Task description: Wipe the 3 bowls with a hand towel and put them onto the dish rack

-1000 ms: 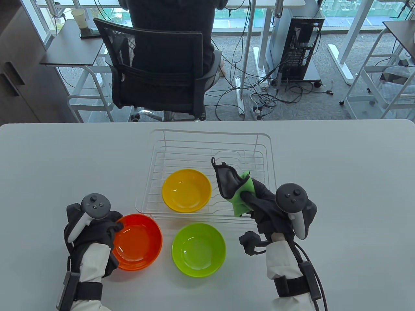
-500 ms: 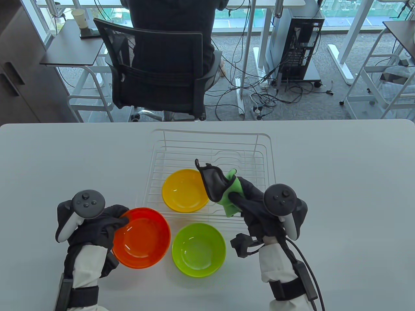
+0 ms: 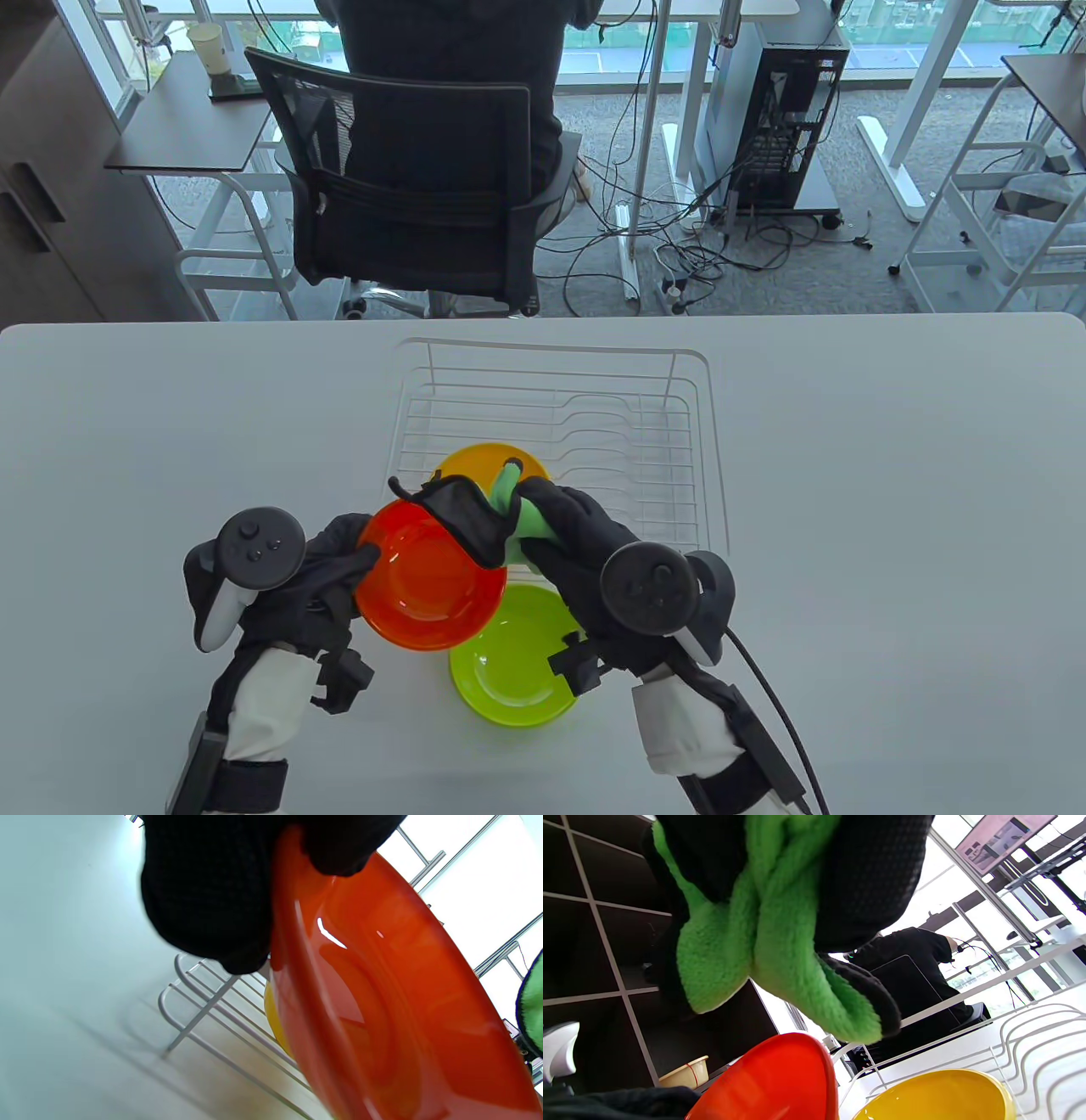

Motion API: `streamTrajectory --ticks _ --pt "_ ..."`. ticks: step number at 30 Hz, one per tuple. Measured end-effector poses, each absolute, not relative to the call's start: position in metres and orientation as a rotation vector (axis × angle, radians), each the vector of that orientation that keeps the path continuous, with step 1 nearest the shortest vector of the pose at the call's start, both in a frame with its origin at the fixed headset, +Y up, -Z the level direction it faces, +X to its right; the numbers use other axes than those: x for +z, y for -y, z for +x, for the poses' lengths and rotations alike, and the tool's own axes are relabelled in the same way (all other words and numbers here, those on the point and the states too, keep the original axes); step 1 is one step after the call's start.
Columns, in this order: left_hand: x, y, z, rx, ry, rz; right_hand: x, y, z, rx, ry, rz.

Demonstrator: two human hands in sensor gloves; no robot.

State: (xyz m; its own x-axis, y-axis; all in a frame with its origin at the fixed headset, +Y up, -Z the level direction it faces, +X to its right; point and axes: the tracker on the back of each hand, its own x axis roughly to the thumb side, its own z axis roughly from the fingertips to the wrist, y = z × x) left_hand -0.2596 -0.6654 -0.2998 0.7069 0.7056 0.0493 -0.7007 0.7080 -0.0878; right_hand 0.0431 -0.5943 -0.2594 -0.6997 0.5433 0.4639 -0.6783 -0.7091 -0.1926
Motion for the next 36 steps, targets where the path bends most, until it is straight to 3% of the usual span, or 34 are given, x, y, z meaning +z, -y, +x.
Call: streamTrajectory --ticks 16,26,30,36 --pt "-0.288 0.656 -0.234 0.775 0.095 0.005 -0.244 0.646 -0.018 2.943 0.531 0.861" --pt "-0.274 0.646 -0.203 0.728 0.216 0.01 -0.222 0.662 -0.049 3.136 0.609 1.039" --pt "-0.266 0.641 -0.191 0.658 0.261 0.038 -0.222 0.664 -0.047 3.122 0.759 1.014" --pt "-0.262 0.639 -0.187 0.669 0.284 0.043 -0.233 0.66 -0.038 3.193 0.941 0.812"
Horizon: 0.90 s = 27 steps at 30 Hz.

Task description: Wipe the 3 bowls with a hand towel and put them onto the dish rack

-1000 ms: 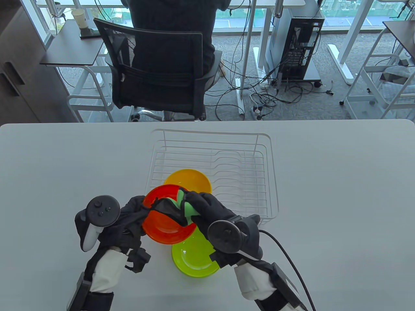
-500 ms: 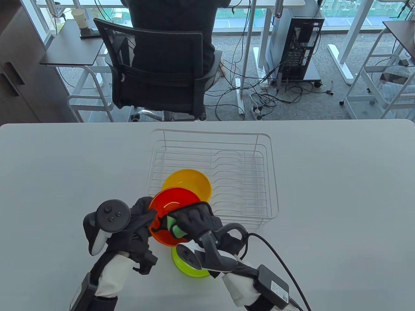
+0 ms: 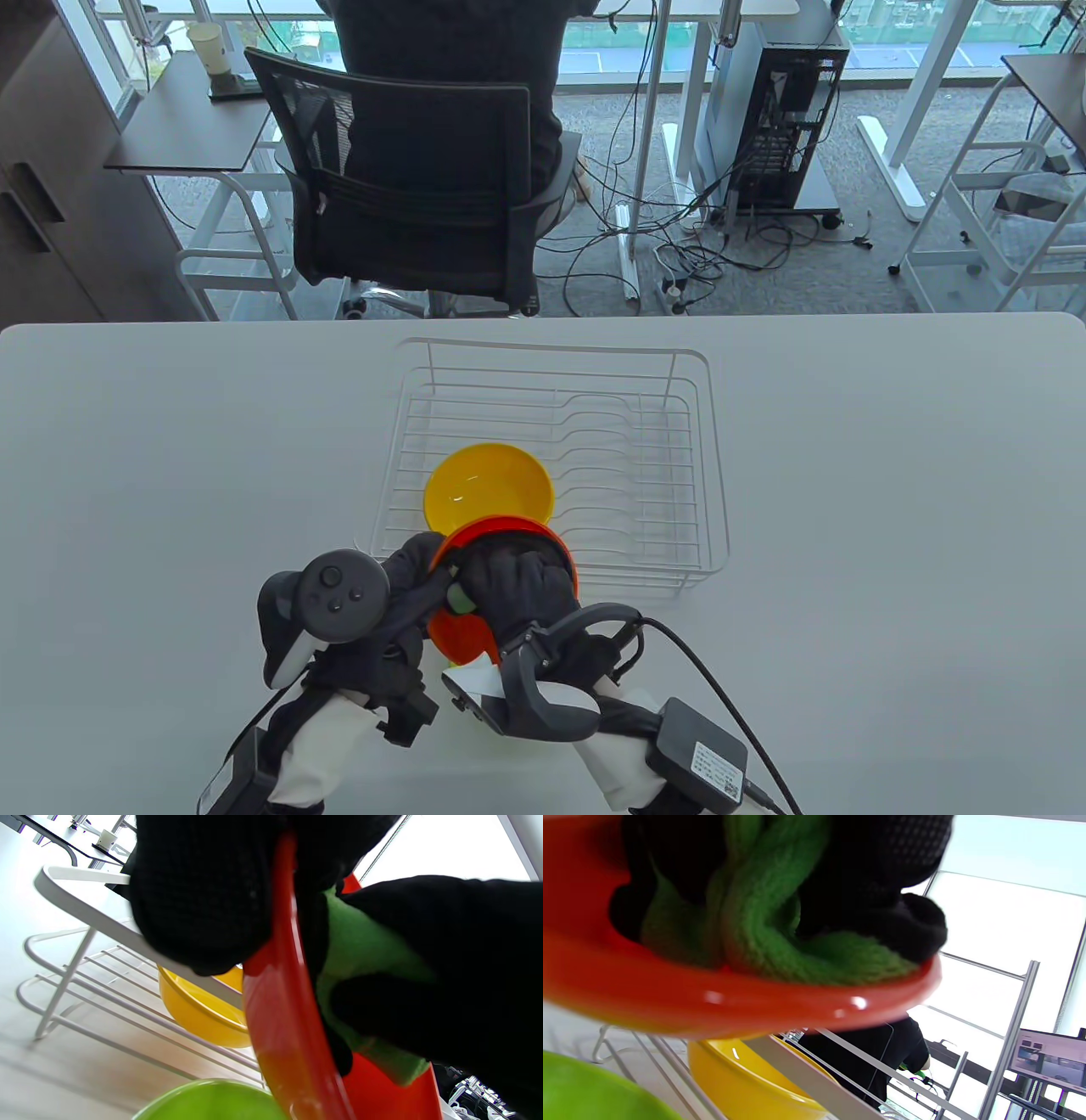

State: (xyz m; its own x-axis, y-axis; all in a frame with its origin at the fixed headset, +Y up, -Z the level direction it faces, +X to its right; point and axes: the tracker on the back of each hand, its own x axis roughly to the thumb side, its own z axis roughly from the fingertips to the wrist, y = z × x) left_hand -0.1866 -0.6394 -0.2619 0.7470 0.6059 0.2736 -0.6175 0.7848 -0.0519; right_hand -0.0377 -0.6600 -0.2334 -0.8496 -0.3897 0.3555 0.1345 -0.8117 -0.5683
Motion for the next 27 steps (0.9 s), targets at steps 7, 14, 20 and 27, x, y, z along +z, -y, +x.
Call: streamTrajectory --ticks 7,14,20,27 --pt "-0.258 0.637 -0.185 0.65 0.284 0.17 -0.242 0.659 -0.032 -2.698 -0.702 -0.448" --pt "-0.257 0.637 -0.189 0.624 0.267 0.207 -0.227 0.664 -0.051 -2.811 -0.428 -0.549" --pt "-0.254 0.637 -0.18 0.559 0.306 0.191 -0.213 0.669 -0.063 -2.768 -0.581 -0.645" --pt "-0.25 0.636 -0.172 0.545 0.33 0.172 -0.229 0.662 -0.046 -2.738 -0.763 -0.538"
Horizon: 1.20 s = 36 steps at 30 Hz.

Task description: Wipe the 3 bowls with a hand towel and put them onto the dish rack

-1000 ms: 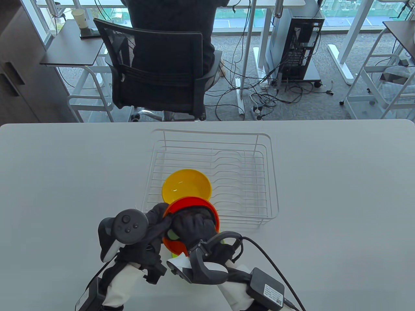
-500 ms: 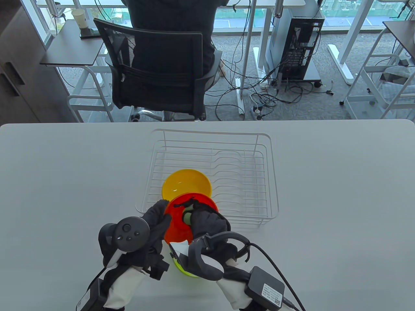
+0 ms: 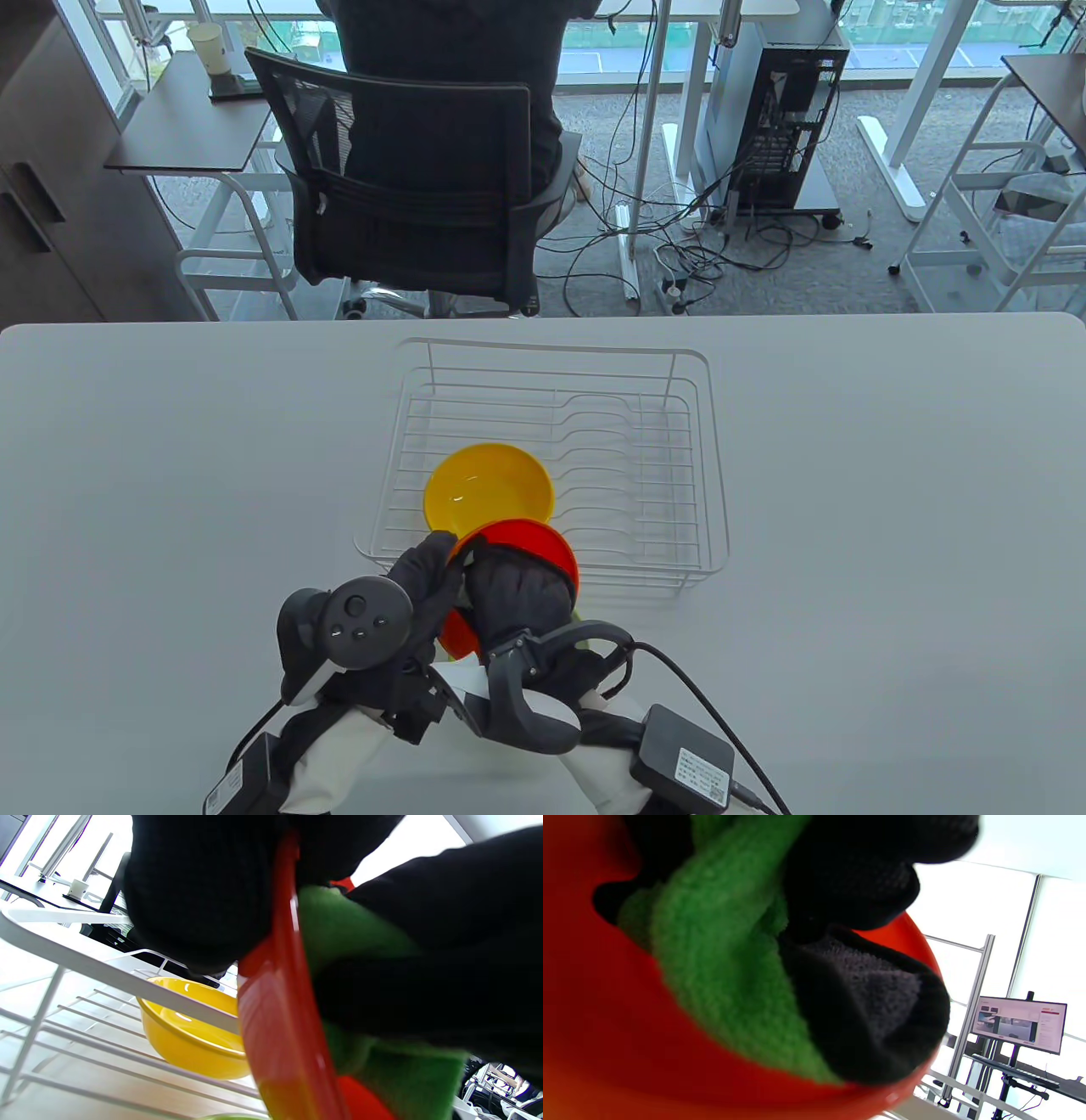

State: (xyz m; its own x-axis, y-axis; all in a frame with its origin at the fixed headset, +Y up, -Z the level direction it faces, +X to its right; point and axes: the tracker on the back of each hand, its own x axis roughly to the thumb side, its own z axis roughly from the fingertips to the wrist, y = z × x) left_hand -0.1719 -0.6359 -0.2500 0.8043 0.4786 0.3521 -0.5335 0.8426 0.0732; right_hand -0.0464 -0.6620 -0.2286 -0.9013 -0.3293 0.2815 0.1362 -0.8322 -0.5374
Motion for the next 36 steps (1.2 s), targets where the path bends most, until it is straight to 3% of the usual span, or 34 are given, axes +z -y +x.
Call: streamTrajectory --ticks 3,7,15,23,31,36 --pt "-0.247 0.633 -0.17 0.526 0.33 0.199 -0.235 0.662 -0.041 -2.656 -0.757 -0.444" --pt "-0.243 0.628 -0.17 0.489 0.319 0.264 -0.243 0.663 -0.036 -2.708 -0.582 -0.379" --pt "-0.243 0.627 -0.173 0.466 0.304 0.274 -0.23 0.667 -0.05 -2.933 -0.342 -0.587" --pt "-0.243 0.627 -0.169 0.486 0.322 0.238 -0.233 0.648 -0.043 -3.027 -0.521 -0.585" --pt "-0.248 0.625 -0.167 0.54 0.285 0.184 -0.25 0.632 -0.013 -3.03 -0.643 -0.375" --pt "-0.262 0.619 -0.175 0.525 0.169 0.17 -0.265 0.625 0.016 -3.135 -0.686 -0.191"
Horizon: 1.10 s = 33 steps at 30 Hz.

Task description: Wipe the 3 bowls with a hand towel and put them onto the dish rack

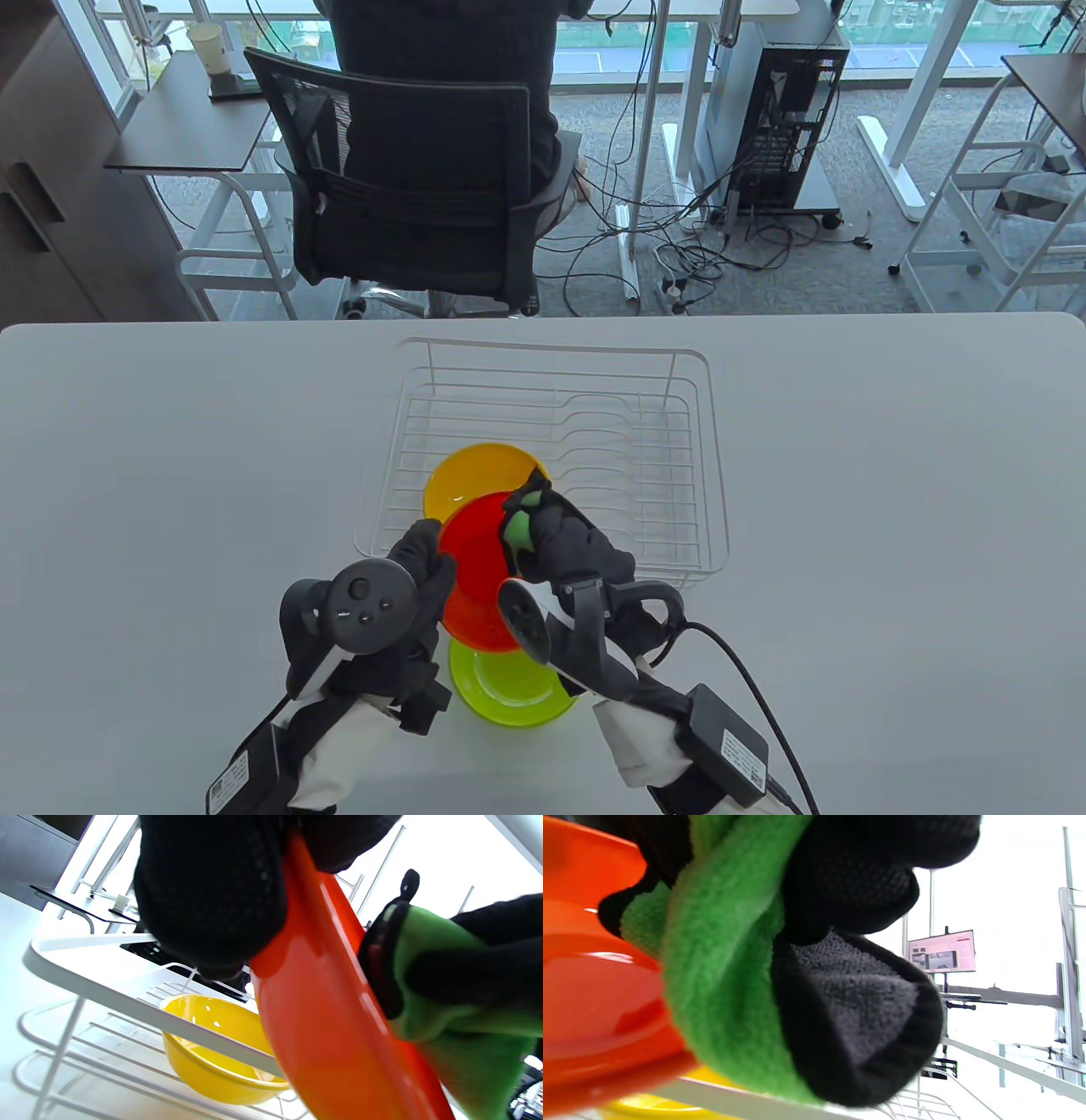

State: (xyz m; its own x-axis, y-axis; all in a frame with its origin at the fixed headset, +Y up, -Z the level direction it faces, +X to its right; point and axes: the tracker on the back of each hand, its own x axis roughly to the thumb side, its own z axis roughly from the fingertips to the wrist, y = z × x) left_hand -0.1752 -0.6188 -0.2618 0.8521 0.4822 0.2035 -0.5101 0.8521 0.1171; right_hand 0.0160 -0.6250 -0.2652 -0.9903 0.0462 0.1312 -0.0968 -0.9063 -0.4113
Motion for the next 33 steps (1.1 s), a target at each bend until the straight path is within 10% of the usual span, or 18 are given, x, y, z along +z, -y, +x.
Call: streamTrajectory --ticks 33 --pt "-0.37 0.622 -0.184 0.311 -0.335 0.026 -0.289 0.626 0.077 2.767 0.417 -0.081"
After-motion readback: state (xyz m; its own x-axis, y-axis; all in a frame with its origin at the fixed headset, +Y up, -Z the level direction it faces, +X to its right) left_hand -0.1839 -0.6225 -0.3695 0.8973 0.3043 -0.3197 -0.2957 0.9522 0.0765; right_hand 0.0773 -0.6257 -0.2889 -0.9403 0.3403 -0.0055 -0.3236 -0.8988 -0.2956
